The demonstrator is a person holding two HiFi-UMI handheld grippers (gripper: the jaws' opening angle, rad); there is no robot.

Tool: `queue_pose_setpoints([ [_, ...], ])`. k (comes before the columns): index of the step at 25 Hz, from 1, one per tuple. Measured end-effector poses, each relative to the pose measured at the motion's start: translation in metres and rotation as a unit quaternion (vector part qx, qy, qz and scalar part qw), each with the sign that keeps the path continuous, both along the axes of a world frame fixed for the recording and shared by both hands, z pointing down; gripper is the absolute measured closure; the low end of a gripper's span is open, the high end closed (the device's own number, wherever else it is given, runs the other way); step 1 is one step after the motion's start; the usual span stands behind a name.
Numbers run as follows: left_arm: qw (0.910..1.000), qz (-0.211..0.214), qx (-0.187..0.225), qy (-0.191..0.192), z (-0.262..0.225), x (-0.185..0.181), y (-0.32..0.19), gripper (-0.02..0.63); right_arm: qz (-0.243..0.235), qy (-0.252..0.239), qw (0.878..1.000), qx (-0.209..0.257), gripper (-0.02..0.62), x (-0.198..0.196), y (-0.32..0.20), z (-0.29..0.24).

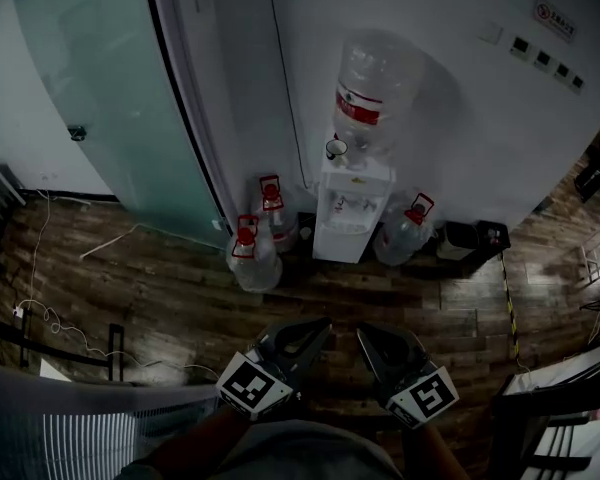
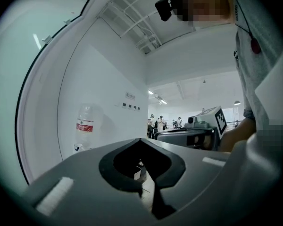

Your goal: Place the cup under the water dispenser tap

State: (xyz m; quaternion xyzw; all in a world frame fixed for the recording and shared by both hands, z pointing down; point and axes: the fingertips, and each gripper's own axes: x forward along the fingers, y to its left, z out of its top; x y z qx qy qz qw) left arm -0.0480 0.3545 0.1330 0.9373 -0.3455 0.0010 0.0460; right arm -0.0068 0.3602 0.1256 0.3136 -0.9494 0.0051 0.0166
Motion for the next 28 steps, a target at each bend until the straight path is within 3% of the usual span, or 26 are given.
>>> queue_pose_setpoints([
  [6, 0.9999, 0.011, 0.010, -0.004, 0.005, -0.030, -0.057, 0.600, 0.016, 0.006, 1.000, -0.009, 0.581, -0.031, -0.056, 0.003],
  [11, 0.9998, 0.016, 0.008, -0.007, 0.015, -0.041, -0.099, 0.600, 0.035, 0.002, 0.999, -0.025, 0.581, -0.032, -0.100, 0.010],
  [18, 0.9997, -0.002, -0.024, 0.001, 0.023, -0.034, -0.164, 0.600, 0.039, -0.006, 0.999, -0.036, 0.581, -0.020, -0.170, 0.028],
  [28, 0.9992, -0.033, -0.012, -0.021, 0.041, -0.006, -0.283, 0.598, 0.016, 0.009, 0.999, -0.045, 0.581, 0.014, -0.297, 0.053],
])
